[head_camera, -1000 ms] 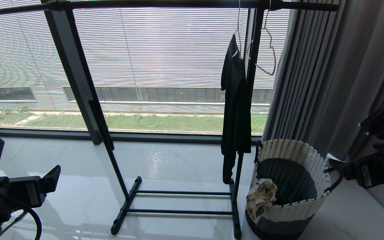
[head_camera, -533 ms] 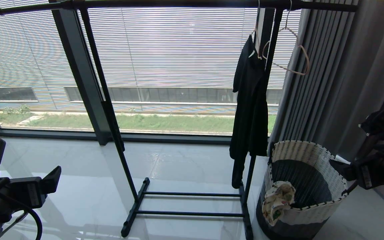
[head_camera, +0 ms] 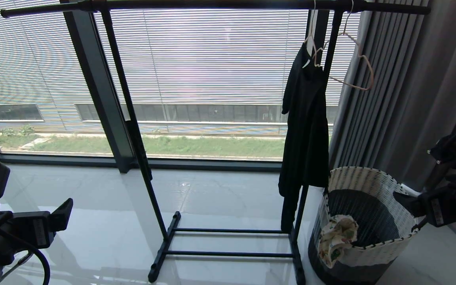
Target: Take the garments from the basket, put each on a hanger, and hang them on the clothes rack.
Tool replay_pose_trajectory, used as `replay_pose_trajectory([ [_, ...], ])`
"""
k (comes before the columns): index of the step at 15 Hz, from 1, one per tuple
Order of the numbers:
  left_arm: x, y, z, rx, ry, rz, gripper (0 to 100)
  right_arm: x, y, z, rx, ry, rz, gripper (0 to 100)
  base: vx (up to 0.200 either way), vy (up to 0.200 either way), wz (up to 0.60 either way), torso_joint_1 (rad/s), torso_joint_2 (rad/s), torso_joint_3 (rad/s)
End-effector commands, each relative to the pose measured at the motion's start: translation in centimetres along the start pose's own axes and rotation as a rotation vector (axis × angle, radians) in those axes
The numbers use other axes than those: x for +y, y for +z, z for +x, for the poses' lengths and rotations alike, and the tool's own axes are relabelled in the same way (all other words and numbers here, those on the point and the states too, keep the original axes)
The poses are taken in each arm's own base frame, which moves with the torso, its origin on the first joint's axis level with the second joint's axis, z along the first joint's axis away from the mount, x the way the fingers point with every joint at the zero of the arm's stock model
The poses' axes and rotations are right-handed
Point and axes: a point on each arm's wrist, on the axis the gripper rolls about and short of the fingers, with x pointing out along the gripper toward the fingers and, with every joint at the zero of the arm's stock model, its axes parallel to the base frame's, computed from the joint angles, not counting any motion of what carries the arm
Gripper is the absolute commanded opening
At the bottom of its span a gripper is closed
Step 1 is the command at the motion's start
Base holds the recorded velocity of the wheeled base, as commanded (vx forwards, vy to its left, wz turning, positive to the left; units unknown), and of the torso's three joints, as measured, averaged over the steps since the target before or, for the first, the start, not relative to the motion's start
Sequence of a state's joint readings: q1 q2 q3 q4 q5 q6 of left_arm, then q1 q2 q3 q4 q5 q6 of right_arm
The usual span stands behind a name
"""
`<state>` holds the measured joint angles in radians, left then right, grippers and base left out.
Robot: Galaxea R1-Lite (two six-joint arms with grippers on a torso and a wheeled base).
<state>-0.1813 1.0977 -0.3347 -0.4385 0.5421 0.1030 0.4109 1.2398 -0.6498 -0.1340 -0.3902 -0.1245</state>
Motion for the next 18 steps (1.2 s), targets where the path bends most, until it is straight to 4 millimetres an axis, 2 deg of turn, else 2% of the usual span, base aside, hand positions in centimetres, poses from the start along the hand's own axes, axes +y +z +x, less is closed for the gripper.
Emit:
replay_pose_trajectory([
  [1, 0.0, 0.0, 0.1, 0.002, 0.001, 0.009, 100, -0.3, -0.2, 0.2, 0.009, 0.011, 0.005, 100, 0.000, 0.000, 0.00, 0.000, 0.00, 0.000],
  [2, -0.1, 0.1, 0.1, 0.002, -0.001, 0.015, 100, -0.3, -0.5, 0.3, 0.020, 0.016, 0.004, 100, 0.000, 0.000, 0.00, 0.000, 0.00, 0.000],
  [4, -0.2, 0.0, 0.2, 0.008, -0.003, 0.018, 100, -0.5, -1.7, 0.6, 0.066, 0.002, -0.025, 100, 0.200, 0.000, 0.00, 0.000, 0.00, 0.002],
  [6, -0.1, 0.1, 0.1, 0.003, -0.002, 0.014, 100, -1.1, -3.9, 1.0, 0.147, -0.030, -0.093, 100, 0.200, 0.000, 0.00, 0.000, 0.00, 0.005],
  [8, -0.1, 0.1, 0.1, 0.001, 0.000, 0.012, 100, -0.9, -4.7, 1.1, 0.178, -0.023, -0.105, 100, 0.200, 0.000, 0.00, 0.010, 0.00, -0.002],
  [12, -0.1, 0.1, 0.2, 0.004, -0.002, 0.017, 100, -0.1, -8.1, 0.9, 0.272, 0.096, -0.207, 100, 0.200, 0.000, 0.00, 0.005, 0.00, 0.004],
  [14, -0.1, 0.1, 0.2, 0.003, -0.002, 0.016, 100, 0.7, -9.1, 0.9, 0.297, 0.182, -0.257, 100, 0.100, 0.000, 0.00, 0.001, 0.00, 0.001],
  [16, -0.1, 0.3, 0.0, -0.013, -0.016, 0.008, 100, 1.3, -9.8, 1.8, 0.358, 0.220, -0.329, 100, 0.000, 0.000, 0.00, 0.000, 0.00, 0.000],
  [18, 0.1, 0.6, -0.8, -0.062, -0.124, -0.007, 100, 1.9, -10.5, 3.5, 0.427, 0.239, -0.354, 100, 0.000, 0.000, 0.00, 0.000, 0.00, 0.000],
])
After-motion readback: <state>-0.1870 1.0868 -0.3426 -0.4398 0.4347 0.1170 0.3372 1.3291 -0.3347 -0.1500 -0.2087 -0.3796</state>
